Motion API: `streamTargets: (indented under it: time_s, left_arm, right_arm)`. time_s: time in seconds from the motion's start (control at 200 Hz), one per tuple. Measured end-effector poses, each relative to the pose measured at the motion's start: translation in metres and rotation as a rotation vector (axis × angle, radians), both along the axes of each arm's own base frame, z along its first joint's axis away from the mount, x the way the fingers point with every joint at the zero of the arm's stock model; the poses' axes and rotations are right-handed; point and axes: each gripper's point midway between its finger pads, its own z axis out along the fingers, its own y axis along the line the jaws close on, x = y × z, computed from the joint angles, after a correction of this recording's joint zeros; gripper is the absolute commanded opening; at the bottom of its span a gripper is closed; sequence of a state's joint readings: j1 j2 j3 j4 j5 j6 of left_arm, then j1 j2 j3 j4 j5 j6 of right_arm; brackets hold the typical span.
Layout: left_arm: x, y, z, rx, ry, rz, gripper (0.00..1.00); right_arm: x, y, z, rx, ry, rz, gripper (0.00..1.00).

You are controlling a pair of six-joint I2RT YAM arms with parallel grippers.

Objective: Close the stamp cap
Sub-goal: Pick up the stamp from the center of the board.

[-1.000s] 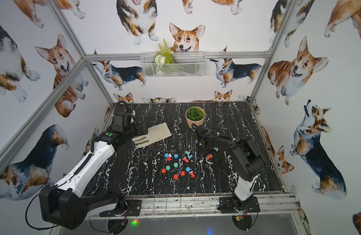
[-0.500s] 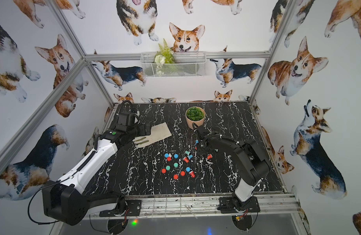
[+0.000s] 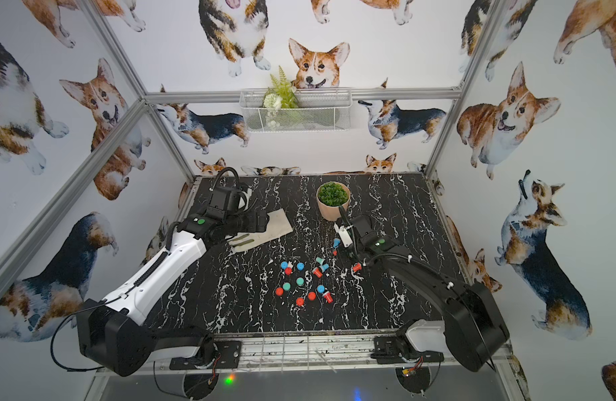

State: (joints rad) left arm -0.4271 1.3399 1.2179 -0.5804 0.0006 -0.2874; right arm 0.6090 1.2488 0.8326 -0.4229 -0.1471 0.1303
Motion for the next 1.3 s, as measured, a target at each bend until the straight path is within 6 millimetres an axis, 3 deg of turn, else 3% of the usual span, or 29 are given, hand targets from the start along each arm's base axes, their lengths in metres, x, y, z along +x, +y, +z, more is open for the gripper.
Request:
streamTargets:
  time_s: [0.2, 0.355, 0.506, 0.616, 0.896, 1.301]
  left_arm:
    - [-0.020, -0.070, 0.024, -0.084, 0.057, -0.143, 0.85]
    - [-0.052, -0.122, 0.029, -0.152, 0.142, -0.281, 0.76]
    - [-0.083, -0.150, 0.030, -0.226, 0.238, -0.375, 0.65]
    - [-0.108, -0.169, 0.035, -0.278, 0.292, -0.445, 0.65]
    - [-0.143, -0.199, 0.036, -0.314, 0.399, -0.538, 0.59]
    - [-0.155, -0.214, 0.019, -0.261, 0.469, -0.557, 0.46]
  right_arm:
    - [-0.023, 0.017, 0.039, 0.148, -0.184, 0.222, 0.15]
    - [-0.039, 0.023, 0.060, 0.204, -0.297, 0.348, 0.14]
    - [-0.052, 0.024, 0.071, 0.235, -0.375, 0.424, 0.14]
    - [-0.059, 0.027, 0.071, 0.248, -0.398, 0.471, 0.14]
    - [-0.065, 0.034, 0.078, 0.275, -0.434, 0.529, 0.14]
    - [-0.068, 0.034, 0.085, 0.284, -0.470, 0.551, 0.14]
